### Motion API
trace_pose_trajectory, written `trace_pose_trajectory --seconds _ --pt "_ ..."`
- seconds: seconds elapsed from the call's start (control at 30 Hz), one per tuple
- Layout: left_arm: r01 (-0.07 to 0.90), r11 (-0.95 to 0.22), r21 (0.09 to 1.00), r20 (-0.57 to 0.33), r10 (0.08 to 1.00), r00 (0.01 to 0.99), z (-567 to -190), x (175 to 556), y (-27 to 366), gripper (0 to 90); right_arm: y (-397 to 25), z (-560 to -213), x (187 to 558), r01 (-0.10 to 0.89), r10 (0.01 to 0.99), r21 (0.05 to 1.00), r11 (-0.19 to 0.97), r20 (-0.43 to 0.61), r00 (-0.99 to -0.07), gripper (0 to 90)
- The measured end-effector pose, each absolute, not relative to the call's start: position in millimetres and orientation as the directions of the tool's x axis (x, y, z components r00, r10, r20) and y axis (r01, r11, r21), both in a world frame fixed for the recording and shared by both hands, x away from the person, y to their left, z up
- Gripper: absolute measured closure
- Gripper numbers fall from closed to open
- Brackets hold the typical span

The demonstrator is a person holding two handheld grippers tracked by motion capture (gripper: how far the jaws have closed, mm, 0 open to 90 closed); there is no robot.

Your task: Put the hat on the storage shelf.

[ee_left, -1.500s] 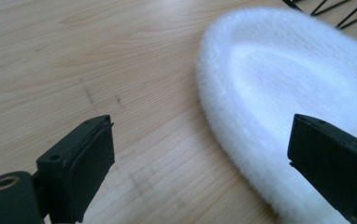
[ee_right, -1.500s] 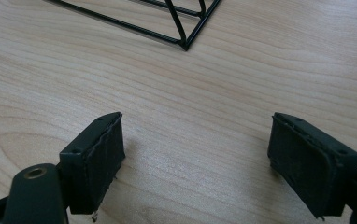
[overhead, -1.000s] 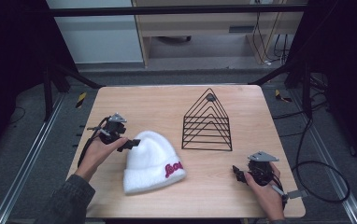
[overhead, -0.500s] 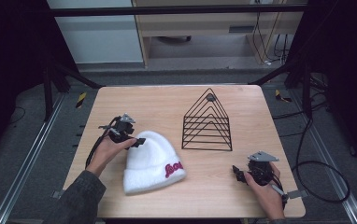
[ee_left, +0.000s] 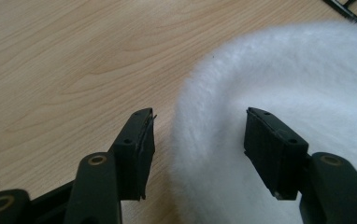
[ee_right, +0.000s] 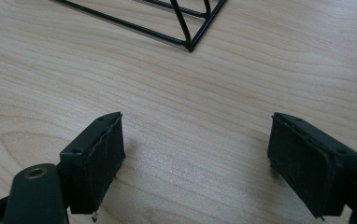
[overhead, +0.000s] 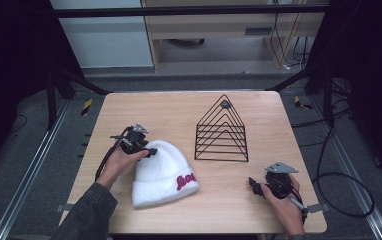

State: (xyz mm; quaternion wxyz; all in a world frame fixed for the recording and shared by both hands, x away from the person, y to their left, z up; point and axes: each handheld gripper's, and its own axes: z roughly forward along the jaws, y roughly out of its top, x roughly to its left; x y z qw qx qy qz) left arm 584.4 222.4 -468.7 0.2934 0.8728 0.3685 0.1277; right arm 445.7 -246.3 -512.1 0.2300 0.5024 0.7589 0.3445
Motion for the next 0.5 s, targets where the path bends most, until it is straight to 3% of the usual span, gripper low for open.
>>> trace_pose_trajectory --seconds 0.27,0.4,0.5 --pt "0.58 -0.556 0.596 -0.005 0.719 0.695 -471.6 585.5 220.7 46.4 -246.3 -512.1 445.7 0.604 0.921 0.754 0.258 -0.003 -0.389 18.8" --pt "0.58 -0.554 0.598 -0.008 0.719 0.695 -472.6 584.1 218.3 58.3 -246.2 -512.1 445.6 0.605 0.922 0.754 0.256 -0.001 -0.388 18.8" --pt "0.58 -0.554 0.597 -0.006 0.72 0.694 -472.9 583.8 217.6 61.9 -246.2 -512.1 445.6 0.605 0.921 0.754 0.256 -0.001 -0.389 18.8"
